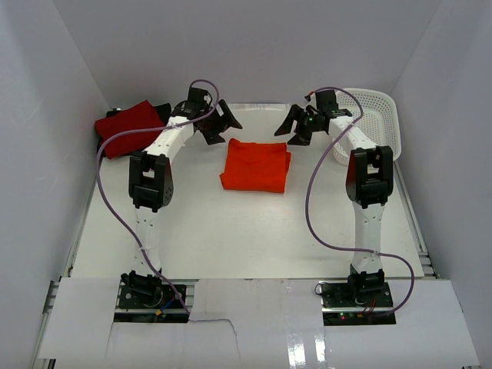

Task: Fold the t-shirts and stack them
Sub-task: Fold the long partially folded tshirt into a neat square, then smooth out wrinkles on the folded tshirt

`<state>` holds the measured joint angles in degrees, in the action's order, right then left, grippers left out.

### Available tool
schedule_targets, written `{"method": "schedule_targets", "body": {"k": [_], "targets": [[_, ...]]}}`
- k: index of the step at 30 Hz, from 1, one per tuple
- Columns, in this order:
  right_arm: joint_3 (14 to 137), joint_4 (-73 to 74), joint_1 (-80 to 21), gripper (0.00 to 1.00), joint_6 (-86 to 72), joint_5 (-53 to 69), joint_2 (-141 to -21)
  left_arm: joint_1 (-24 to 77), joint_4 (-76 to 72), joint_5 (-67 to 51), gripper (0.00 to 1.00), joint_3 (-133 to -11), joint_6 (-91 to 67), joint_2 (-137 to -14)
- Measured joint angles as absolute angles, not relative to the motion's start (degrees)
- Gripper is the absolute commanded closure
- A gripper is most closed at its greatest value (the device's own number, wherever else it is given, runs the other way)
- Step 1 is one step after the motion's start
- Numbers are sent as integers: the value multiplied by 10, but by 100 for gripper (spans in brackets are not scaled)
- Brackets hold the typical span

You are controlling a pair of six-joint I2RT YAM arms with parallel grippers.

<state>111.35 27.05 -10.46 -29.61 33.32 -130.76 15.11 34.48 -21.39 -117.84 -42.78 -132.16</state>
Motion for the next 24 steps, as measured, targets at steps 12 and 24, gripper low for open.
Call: {"method": "schedule_targets", "body": {"k": [12,24], "targets": [[1095,210,-111,27,-283,324,-1260,140,290,-188,10,-1106,-382,-1286],[1052,175,-140,92,-303,398,-1275,142,211,-322,100,-1070,-337,-1254]]}}
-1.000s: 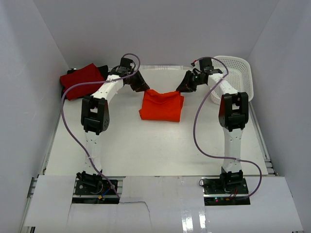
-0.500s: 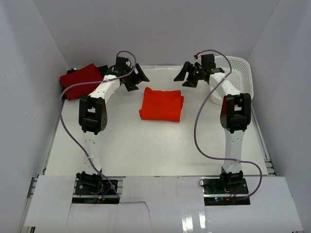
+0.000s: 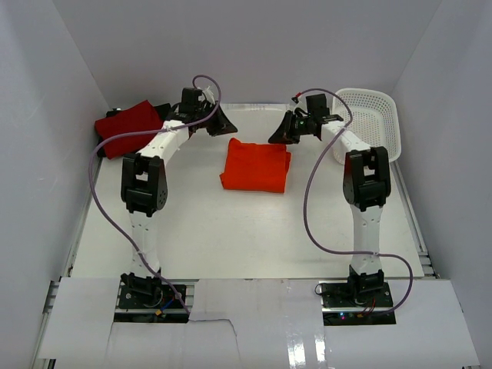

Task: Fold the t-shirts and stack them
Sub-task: Smooth out wrinkles on the folded tshirt

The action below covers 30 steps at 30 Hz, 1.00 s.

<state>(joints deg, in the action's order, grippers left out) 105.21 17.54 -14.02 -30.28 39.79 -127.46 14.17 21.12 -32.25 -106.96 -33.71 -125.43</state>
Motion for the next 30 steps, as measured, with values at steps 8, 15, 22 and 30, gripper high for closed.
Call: {"method": "schedule_targets", "body": {"k": [8,15,22,30], "targets": [[1079,163,-139,92,-327,407,-1357,144,177,-402,100,-1173,-355,-1366],[1068,149,-136,92,-331,395,-1377,145,179,-420,100,-1157,-354,-1426],[1022,121,-125,92,-332,381,-1377,148,161,-421,100,-1107,-340,-1424],[1004,98,-124,92,-327,373,-1369,156,152,-334,100,-1071,-317,-1386]]}}
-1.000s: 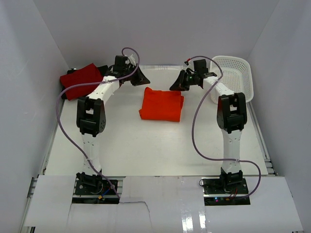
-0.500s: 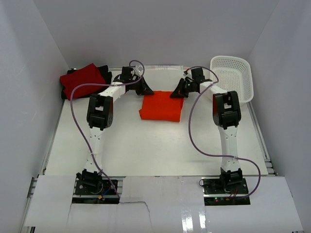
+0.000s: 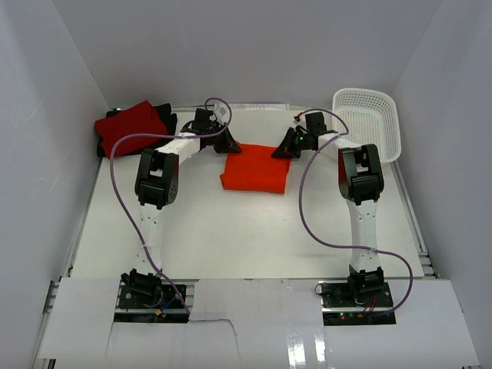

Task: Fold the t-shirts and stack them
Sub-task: Smooth out wrinkles on the folded tshirt

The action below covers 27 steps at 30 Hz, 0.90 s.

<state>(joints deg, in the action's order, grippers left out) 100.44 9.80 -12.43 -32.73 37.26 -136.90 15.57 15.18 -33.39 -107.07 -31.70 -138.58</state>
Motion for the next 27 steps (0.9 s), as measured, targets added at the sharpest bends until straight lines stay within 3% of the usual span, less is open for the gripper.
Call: {"method": "schedule_targets", "body": {"k": [14,22,27], "targets": [[1015,108,-118,92,-305,365,-1365,124,167,-94,100,-1024,-285,-1284],[1131,138,-116,92,-295,386,-1373,131,156,-144,100,-1016,-285,-1187],[1120,138,-118,92,-293,414,-1366,143,149,-227,100,-981,-288,-1154]]}}
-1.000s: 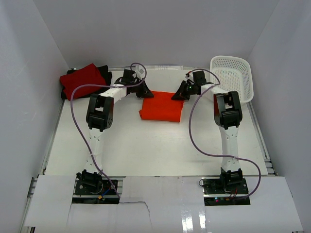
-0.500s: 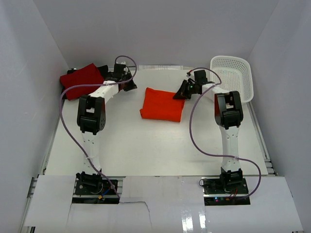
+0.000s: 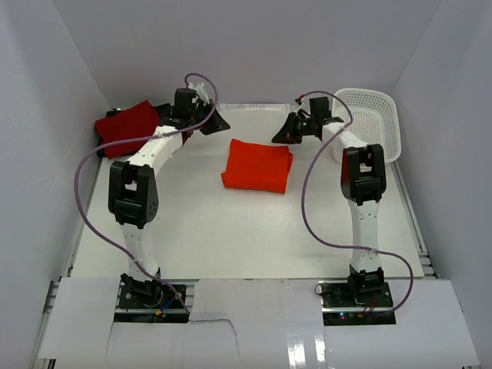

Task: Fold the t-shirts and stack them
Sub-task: Smooth out wrinkles on the folded tshirt

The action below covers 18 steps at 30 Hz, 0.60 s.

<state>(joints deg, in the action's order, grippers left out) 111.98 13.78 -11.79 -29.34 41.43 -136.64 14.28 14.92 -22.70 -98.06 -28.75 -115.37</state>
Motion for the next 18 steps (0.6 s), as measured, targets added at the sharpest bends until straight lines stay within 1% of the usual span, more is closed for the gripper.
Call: {"method": "schedule_targets", "body": {"k": [4,9,14,18], "targets": [[1028,158,-126,92,-282,430,-1317,156,144,-289,100,-933,-290,-1153],[913,171,-145,92,-267,448,-1239,181,136,-329,100,-846,-298,-1152],[842,162,-167,92,-260,465,-1190,200,113,-364,100,-823,-308,-1152],[802,151,-177,92,-259,479,-1186,202,87,-387,100,-821,-315,-1161]]}}
